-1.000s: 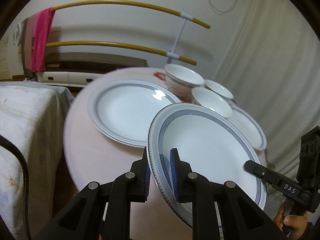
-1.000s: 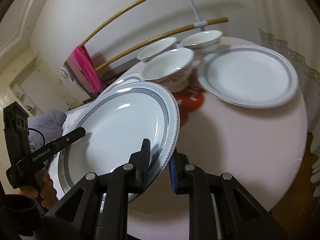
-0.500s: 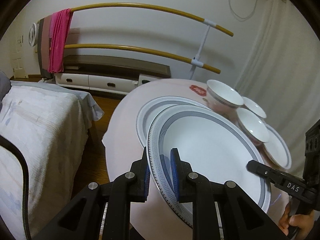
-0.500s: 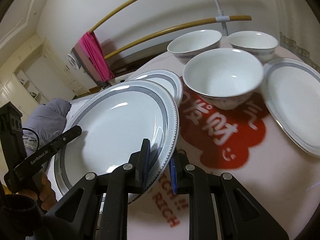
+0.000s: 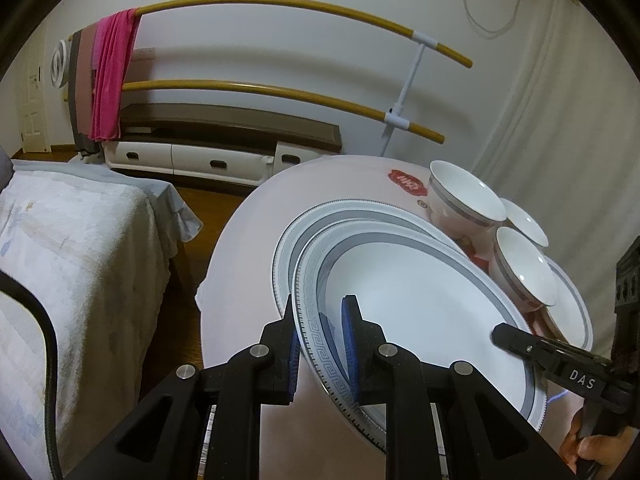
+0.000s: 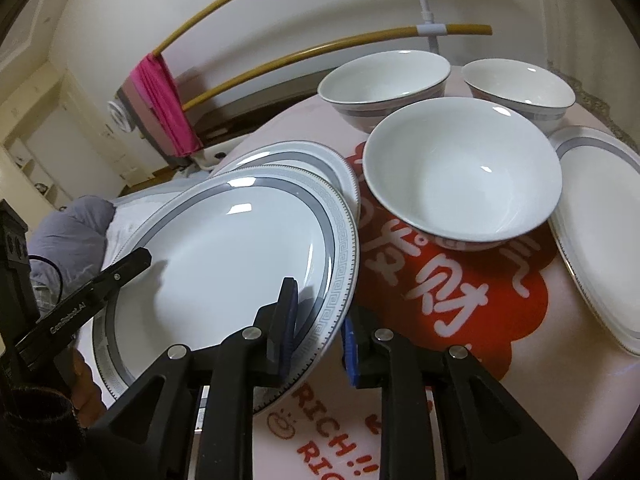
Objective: Organize plates and bowls
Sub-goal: 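Lift the held plate with both tools and carry it over another plate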
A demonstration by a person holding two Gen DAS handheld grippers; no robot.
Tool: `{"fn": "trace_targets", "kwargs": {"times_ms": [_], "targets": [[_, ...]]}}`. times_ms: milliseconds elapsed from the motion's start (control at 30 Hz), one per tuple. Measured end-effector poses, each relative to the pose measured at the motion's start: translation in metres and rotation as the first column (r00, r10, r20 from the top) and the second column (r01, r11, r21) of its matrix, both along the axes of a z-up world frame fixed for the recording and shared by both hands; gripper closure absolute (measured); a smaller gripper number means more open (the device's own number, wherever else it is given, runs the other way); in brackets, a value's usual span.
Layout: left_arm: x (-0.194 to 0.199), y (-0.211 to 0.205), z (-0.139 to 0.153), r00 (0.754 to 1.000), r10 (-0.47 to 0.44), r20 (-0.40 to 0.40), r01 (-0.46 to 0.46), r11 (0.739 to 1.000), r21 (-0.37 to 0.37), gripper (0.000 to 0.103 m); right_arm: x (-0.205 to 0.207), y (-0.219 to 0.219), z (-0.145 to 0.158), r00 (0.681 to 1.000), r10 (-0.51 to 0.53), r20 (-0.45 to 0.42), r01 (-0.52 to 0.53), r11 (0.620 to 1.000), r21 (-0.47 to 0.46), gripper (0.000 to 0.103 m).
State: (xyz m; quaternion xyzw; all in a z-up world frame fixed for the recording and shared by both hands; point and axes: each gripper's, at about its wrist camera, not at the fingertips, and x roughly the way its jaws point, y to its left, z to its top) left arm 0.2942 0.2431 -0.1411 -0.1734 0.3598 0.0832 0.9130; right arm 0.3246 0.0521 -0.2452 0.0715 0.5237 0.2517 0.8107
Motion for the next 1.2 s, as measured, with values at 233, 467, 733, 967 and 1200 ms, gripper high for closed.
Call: {"fn": "trace_targets", "kwargs": {"times_ms": [233, 467, 733, 967, 1200], "targets": [[0.013, 0.009, -0.004, 1.0, 0.009, -0.005, -0.009, 1.0, -0.001, 0.088, 0.008, 0.009, -0.005, 1.0, -0.017, -0.016, 0.016, 1.0, -0.02, 0.08], [0.022, 0.012, -0.009, 1.0, 0.005, -0.008, -0.005, 1.0, -0.003, 0.088, 0.006, 0.015, -0.007, 0.999, -0.043, -0.005, 0.043, 0.998, -0.038, 0.079], [0.028, 0.016, -0.018, 1.0, 0.007, -0.018, -0.008, 1.0, -0.014, 0.088, 0.009, 0.021, -0.01, 0.998, -0.063, 0.002, 0.063, 0.997, -0.049, 0.076], [0.032, 0.018, -0.019, 1.0, 0.004, -0.018, -0.004, 1.0, -0.007, 0.088, 0.007, 0.023, -0.014, 0.997, -0.076, 0.011, 0.076, 0.996, -0.041, 0.074], [0.031, 0.016, -0.019, 1.0, 0.006, -0.013, -0.005, 1.0, 0.013, 0.088, 0.006, 0.017, -0.016, 0.995, -0.099, 0.007, 0.099, 0.995, -0.024, 0.071]]}}
